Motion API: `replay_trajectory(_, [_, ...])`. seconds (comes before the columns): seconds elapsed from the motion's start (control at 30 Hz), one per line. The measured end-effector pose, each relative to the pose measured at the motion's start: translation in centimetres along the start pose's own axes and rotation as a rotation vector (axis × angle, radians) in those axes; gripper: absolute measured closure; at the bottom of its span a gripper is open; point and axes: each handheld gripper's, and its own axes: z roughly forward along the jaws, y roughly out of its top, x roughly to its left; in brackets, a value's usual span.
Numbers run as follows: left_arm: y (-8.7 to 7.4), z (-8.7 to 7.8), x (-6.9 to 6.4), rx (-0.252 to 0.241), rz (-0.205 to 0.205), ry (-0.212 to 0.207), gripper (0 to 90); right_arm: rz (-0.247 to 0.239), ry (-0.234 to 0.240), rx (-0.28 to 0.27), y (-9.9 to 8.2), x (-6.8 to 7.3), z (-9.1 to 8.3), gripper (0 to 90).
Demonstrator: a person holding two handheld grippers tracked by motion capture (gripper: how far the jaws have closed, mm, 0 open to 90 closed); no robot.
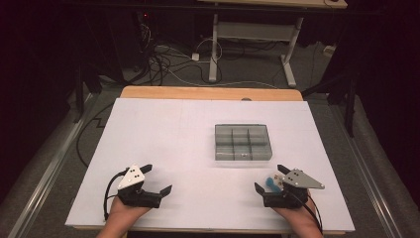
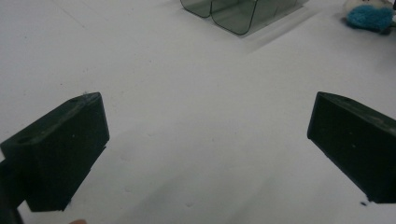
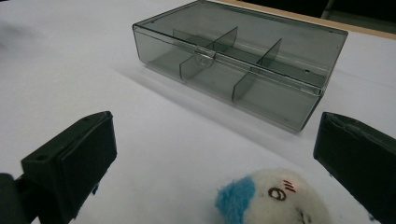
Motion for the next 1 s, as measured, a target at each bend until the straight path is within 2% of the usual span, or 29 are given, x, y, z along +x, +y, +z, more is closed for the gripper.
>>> replay_trajectory(0.5, [0.0,-0.2,0.1,-0.01,-0.017,-0.014,0.0,-0.012,0.021,-0.006,0.0,0.1,0.0,0.0])
replay_trajectory(0.7, [0.1,-0.5,0.3,-0.027,-0.026,0.006,0.0,-0.02,0.019,-0.003,0.1,0.3,-0.1,0.0])
replay_trajectory(0.9, [0.2,-1.1,0.8,-0.027,-0.006,0.033,0.0,-0.021,0.013,-0.002,0.3,0.4,-0.4,0.0])
replay_trajectory(0.97, [0.2,-1.3,1.2,-0.016,-0.009,0.047,0.0,-0.021,0.009,-0.004,0.3,0.4,-0.5,0.0])
replay_trajectory(1.0, [0.2,-1.4,1.6,0.0,-0.011,0.07,0.0,-0.019,0.002,0.002,0.3,0.2,-0.5,0.0])
